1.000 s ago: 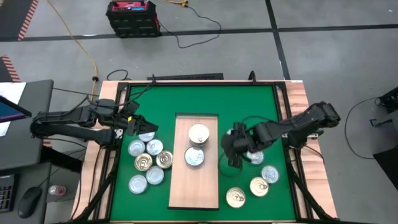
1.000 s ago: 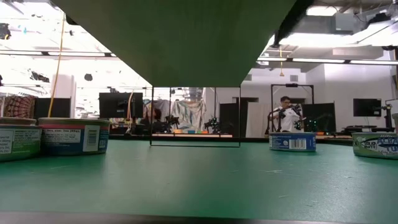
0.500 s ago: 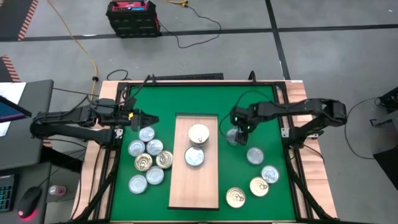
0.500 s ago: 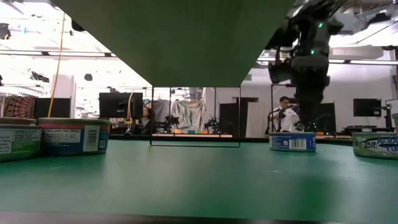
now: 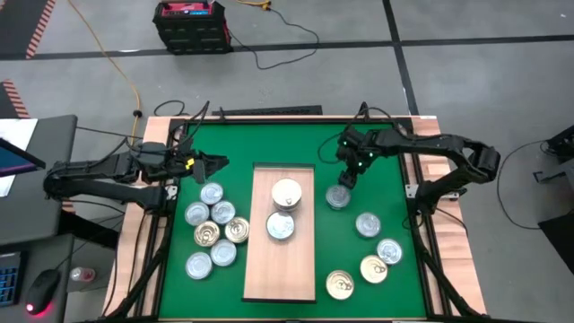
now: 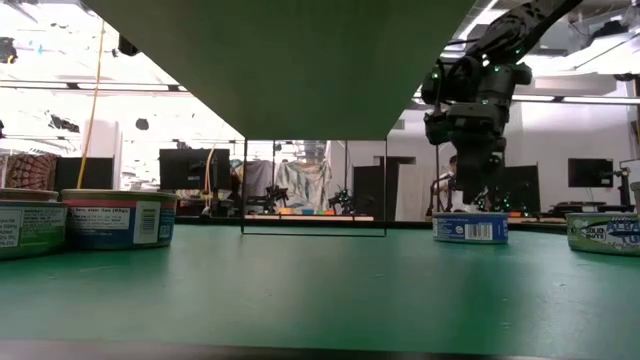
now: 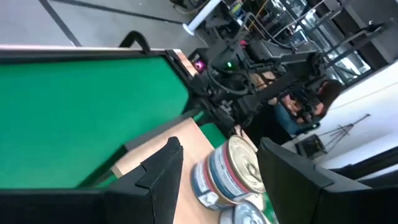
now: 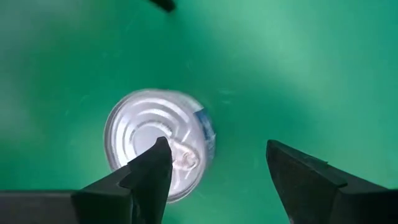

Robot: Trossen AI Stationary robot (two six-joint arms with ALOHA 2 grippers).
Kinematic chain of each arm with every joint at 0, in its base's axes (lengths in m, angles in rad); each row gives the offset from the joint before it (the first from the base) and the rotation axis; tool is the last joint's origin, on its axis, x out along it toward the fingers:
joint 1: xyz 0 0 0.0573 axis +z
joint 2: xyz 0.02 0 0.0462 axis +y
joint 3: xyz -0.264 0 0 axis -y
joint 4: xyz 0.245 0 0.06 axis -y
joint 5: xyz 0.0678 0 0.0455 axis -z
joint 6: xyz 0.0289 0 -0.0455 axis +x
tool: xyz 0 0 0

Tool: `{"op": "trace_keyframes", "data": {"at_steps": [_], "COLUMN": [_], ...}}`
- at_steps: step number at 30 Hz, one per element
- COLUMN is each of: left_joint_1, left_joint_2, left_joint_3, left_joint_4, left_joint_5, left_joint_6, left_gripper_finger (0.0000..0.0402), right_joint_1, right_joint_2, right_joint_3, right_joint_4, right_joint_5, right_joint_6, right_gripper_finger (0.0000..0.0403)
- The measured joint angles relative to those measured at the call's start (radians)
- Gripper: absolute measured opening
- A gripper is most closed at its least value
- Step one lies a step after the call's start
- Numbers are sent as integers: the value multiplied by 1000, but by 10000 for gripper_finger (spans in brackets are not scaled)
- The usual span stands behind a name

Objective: Stack canned seafood by type on shelf
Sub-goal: Stack the blue tuna can on top of the other blue tuna can on the shelf

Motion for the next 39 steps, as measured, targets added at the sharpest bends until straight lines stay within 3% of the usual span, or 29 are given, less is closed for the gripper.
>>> {"op": "trace_keyframes", "data": {"at_steps": [6, 18, 28, 39], "left_joint_1": [3, 4, 4, 3], "left_joint_2": [-1, -1, -1, 0], "left_joint_3": [0, 0, 0, 0], "left_joint_4": [-1, -18, -24, -22], "left_joint_5": [-16, -26, -16, 20], "left_joint_6": [49, 102, 85, 57], "left_gripper_finger": [200, 199, 199, 199], "right_joint_1": [45, 35, -9, -156], "right_joint_2": [28, 75, 142, 131], "right_joint_3": [-24, -24, -19, -22], "right_joint_4": [31, 16, -29, -115], "right_joint_5": [-6, 5, -7, 86], "right_joint_6": [31, 24, -2, -17], "right_gripper_finger": [253, 101, 17, 34]}}
